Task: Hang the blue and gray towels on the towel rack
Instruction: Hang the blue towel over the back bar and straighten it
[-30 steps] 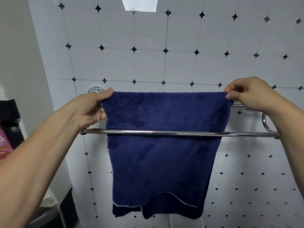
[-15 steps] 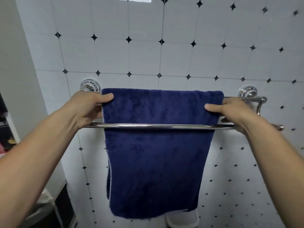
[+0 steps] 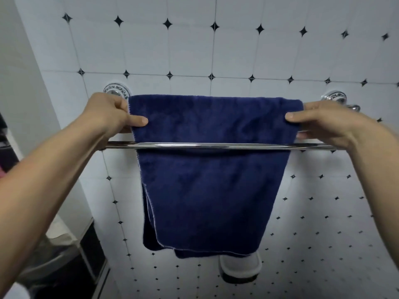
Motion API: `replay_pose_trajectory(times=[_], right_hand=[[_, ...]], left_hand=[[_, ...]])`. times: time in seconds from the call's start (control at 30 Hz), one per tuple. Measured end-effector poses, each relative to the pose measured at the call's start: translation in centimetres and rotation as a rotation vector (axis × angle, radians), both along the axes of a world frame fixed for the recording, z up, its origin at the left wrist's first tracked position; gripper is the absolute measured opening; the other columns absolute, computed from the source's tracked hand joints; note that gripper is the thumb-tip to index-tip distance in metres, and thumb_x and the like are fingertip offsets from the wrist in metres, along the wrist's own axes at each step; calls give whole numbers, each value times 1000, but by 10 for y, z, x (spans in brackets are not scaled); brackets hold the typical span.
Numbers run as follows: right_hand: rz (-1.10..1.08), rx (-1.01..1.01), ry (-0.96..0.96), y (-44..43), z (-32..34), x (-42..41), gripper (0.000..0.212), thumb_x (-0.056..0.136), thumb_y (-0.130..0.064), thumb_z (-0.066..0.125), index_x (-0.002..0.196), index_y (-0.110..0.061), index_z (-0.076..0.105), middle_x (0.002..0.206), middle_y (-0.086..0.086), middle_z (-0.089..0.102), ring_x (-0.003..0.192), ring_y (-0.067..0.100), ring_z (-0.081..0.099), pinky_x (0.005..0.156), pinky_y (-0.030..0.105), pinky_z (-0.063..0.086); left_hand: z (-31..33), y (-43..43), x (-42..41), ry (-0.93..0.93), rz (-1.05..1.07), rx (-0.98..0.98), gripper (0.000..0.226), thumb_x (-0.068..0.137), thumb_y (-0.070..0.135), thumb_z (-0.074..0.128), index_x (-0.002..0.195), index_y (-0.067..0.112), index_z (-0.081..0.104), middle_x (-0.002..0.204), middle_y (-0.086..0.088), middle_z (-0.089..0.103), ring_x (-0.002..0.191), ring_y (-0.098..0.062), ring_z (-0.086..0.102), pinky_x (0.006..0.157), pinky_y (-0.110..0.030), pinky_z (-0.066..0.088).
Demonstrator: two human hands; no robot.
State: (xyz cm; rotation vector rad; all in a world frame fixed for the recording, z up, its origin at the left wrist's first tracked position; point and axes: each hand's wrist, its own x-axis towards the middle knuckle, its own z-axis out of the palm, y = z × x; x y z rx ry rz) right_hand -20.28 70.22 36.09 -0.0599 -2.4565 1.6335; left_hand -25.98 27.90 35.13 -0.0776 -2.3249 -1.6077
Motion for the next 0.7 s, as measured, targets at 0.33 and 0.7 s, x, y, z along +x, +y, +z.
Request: replay_pose_trajectory(times=[0.33, 0.7], right_hand=[[-160, 355, -97, -9, -7, -3, 25, 69, -22, 85, 90, -11, 76, 89, 8, 78, 78, 23, 70, 67, 31, 50], [-100, -364, 64, -10, 2, -2, 8, 82, -13, 67, 88, -12, 73, 87, 4, 74, 80, 17, 70, 71, 28, 57]], left_hand=[[-1, -1, 2, -106, -55, -241, 42, 58, 13, 91, 67, 16, 50, 43, 5, 60, 36, -15, 53, 43, -19, 39], [11, 23, 11, -138, -179, 494, 28, 83, -5, 64, 111, 0, 64, 108, -16, 70, 94, -26, 72, 72, -33, 60]])
